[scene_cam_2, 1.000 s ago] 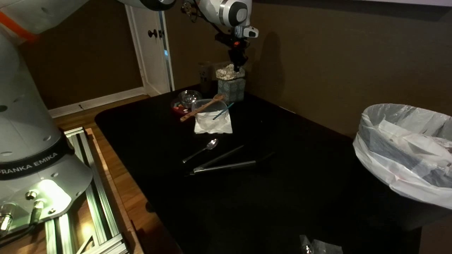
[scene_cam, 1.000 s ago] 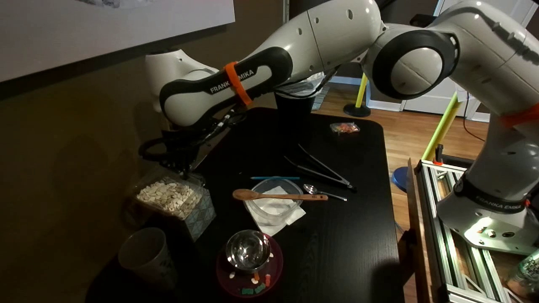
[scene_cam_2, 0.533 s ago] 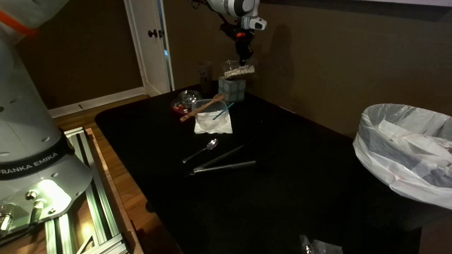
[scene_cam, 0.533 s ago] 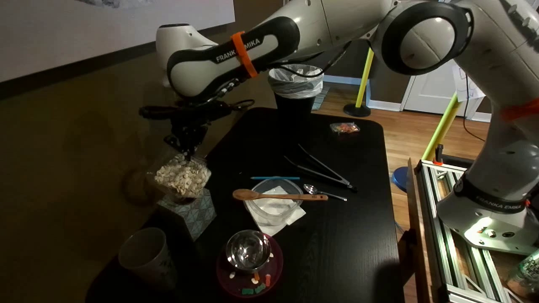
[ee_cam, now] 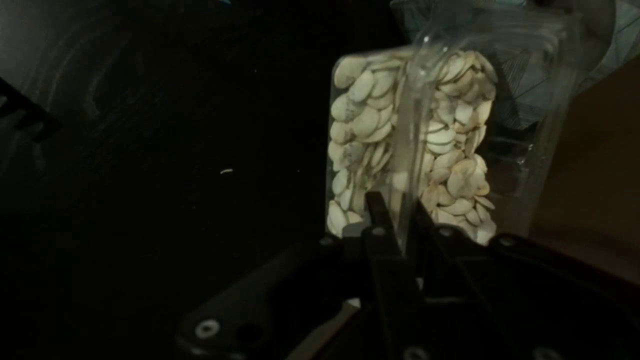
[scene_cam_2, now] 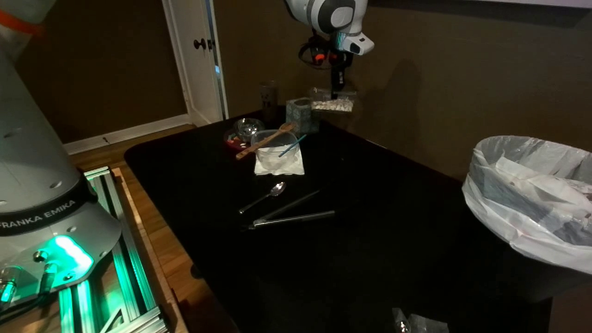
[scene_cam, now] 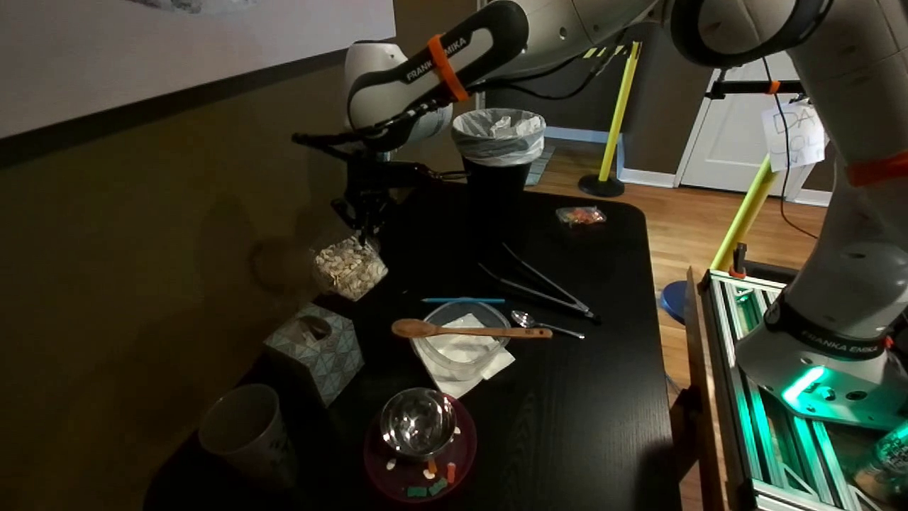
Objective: Remove the lunchbox from the box and put it on the table
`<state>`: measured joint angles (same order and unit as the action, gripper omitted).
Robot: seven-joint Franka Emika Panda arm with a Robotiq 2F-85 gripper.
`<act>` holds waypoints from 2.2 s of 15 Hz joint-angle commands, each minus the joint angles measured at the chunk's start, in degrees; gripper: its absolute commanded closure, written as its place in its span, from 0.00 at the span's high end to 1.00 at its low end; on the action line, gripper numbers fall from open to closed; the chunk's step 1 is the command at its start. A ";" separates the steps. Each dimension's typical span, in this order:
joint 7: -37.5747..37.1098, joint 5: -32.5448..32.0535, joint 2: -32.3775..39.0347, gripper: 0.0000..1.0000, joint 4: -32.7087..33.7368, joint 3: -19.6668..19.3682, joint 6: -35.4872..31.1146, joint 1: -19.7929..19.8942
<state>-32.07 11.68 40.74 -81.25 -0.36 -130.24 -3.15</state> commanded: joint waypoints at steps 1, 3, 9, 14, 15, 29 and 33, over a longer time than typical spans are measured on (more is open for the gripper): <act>-5.18 5.96 -8.10 0.03 -14.05 -0.29 -9.44 -0.25; -2.99 4.07 -3.62 0.12 -7.82 -0.63 -6.76 -0.06; -8.52 8.10 -4.40 0.03 -10.08 -1.13 -11.75 0.83; -20.09 7.24 -2.59 0.03 -11.31 -5.52 -17.28 0.11; -22.33 6.86 -2.11 0.03 -11.79 -6.46 -19.02 -0.04; -34.61 6.58 3.09 0.03 -12.56 -8.79 -28.41 1.15; -36.04 7.39 5.42 0.03 -11.17 -8.51 -31.18 2.21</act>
<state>-66.16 18.31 43.76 -94.39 -9.04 -158.63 -1.62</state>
